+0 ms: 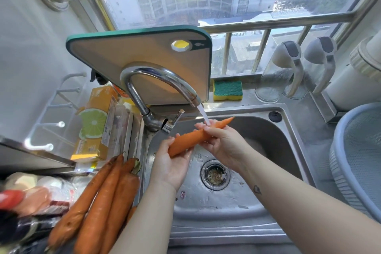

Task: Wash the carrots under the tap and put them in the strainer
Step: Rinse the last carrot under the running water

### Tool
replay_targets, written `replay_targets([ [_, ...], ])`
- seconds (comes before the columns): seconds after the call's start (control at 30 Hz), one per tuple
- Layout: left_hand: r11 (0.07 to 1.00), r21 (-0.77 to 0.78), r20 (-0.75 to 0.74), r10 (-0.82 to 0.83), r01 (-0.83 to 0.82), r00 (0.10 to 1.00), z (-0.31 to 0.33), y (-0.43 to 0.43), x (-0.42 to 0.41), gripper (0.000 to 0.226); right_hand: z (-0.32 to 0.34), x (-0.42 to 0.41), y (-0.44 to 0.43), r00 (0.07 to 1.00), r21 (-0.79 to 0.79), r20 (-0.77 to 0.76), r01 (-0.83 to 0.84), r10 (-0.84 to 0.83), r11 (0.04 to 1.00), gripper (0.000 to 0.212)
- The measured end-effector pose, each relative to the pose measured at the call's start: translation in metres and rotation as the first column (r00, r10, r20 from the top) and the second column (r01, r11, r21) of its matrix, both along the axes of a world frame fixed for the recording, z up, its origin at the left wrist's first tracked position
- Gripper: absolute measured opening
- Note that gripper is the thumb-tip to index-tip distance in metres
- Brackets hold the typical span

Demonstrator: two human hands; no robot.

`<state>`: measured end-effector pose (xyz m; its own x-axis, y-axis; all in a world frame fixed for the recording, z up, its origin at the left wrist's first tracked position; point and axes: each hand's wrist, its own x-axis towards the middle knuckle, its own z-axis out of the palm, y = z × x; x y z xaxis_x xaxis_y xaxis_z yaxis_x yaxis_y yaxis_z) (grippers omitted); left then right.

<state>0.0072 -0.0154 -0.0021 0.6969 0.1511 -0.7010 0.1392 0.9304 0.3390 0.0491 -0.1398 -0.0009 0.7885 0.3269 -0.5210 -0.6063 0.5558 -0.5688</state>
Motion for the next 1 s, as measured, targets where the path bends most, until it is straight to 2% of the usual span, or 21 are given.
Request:
replay_targets([
  [0.13,0.993,-0.022,0.072,0.114,-0.113,0.991,0.001,0.017,-0.009,0.016,0.001,-0.003,0.025,0.999,-0.011,-0.006,0.048,-0.049,0.999,0.032],
  [0.27,0.987,-0.020,0.131,0.159,-0.158,0.979,0.005,0.022,-0.012,0.028,0.004,-0.001,0.043,0.989,-0.070,-0.038,0.139,-0.142,0.988,0.009],
  [0.3,0.989,-0.019,0.145,0.149,-0.148,0.978,0.006,0.022,-0.013,0.031,0.005,0.001,0.043,0.980,-0.094,-0.082,0.174,-0.182,0.980,0.013],
  [0.43,0.999,0.039,0.186,0.012,-0.019,0.982,0.011,0.010,-0.015,0.035,0.011,0.010,0.031,0.916,-0.120,-0.247,0.294,-0.315,0.948,0.039],
  [0.53,0.988,0.062,0.176,-0.148,0.139,0.973,0.013,0.000,-0.011,0.021,0.009,0.010,0.011,0.883,-0.021,-0.300,0.373,-0.362,0.928,0.046],
  [0.6,0.955,0.090,0.073,-0.290,0.283,0.954,0.014,-0.006,-0.004,0.017,0.008,0.011,-0.007,0.871,0.040,-0.289,0.425,-0.397,0.904,0.046],
  [0.67,0.926,0.094,-0.038,-0.364,0.366,0.931,0.011,-0.013,0.005,0.034,0.012,0.010,-0.026,0.873,0.056,-0.243,0.448,-0.423,0.892,0.043],
  [0.73,0.930,0.091,-0.080,-0.348,0.355,0.934,0.009,-0.022,0.015,0.045,0.015,0.008,-0.041,0.877,0.056,-0.208,0.452,-0.432,0.890,0.038],
  [0.83,0.946,0.101,-0.018,-0.308,0.308,0.951,0.006,-0.036,0.029,0.046,0.015,0.003,-0.059,0.888,0.011,-0.190,0.428,-0.418,0.904,0.036],
  [1.0,0.935,0.123,0.120,-0.347,0.333,0.930,0.007,-0.053,0.042,0.024,0.007,-0.002,-0.081,0.875,-0.156,-0.208,0.412,-0.438,0.898,0.025],
])
